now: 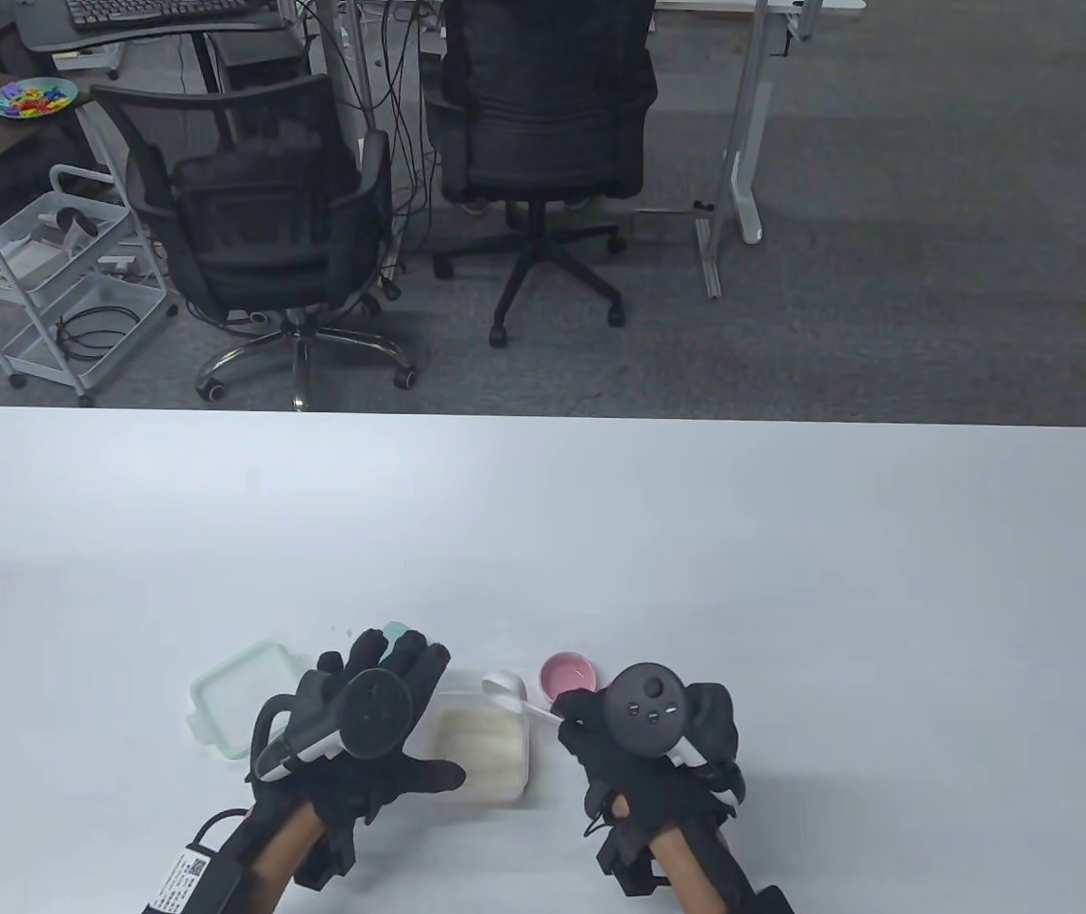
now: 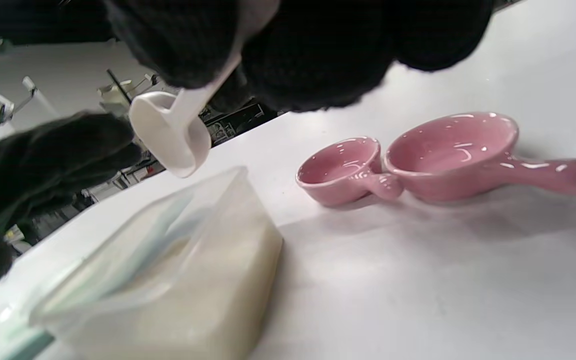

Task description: Scoop white sugar with coffee spoon and level it off using dessert spatula

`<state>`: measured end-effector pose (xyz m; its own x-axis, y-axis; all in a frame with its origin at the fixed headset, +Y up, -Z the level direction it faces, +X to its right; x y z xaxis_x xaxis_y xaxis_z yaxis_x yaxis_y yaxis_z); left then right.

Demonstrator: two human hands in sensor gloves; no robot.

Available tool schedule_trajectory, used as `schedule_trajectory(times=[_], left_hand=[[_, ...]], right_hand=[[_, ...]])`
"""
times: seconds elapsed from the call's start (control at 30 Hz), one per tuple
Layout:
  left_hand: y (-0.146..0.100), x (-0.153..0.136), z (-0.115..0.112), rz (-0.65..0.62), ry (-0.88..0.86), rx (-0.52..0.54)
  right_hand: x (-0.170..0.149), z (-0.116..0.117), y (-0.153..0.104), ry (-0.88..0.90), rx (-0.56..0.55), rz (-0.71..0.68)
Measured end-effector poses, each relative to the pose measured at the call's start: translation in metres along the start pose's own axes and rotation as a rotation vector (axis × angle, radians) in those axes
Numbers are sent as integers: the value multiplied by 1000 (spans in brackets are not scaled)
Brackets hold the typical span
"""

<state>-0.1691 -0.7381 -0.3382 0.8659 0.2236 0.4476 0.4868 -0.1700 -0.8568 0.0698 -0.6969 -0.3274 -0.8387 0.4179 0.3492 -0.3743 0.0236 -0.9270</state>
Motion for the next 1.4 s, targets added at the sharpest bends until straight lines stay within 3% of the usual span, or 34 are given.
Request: schedule_trajectory(times=[0.1, 0.23, 0.47, 0.63, 0.97, 1.2, 1.4], left_hand=[[7, 11, -11, -9, 42, -55], [12, 20, -13, -1, 140, -77], [13, 20, -14, 2, 113, -96], [13, 20, -14, 5, 116, -102], [13, 20, -14, 9, 115, -111], [13, 20, -15, 11, 105, -119], [13, 19, -15, 10, 100, -116]], right_hand=[[12, 2, -2, -138, -16, -9], [22, 4, -3, -192, -21, -38], [37, 23, -1, -386, 1, -63], [42, 31, 0, -392, 27, -87], [25, 29, 4, -218, 101, -34], [-21, 19, 4, 232, 170, 119], [-27, 18, 4, 289, 182, 129]])
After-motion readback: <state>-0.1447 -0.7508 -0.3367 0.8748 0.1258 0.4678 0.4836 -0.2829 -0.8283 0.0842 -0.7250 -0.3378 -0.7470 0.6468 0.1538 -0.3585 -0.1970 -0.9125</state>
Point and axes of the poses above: the tracker on the back of each hand, its own x axis roughly to the thumb side, its own y axis roughly from the wrist to the fingertips, z = x × y, the point moved 3 cm from there along y, roughly from the wrist to the fingertips, and after that the axes turned 9 degrees about -z, right-handed, at the moved point
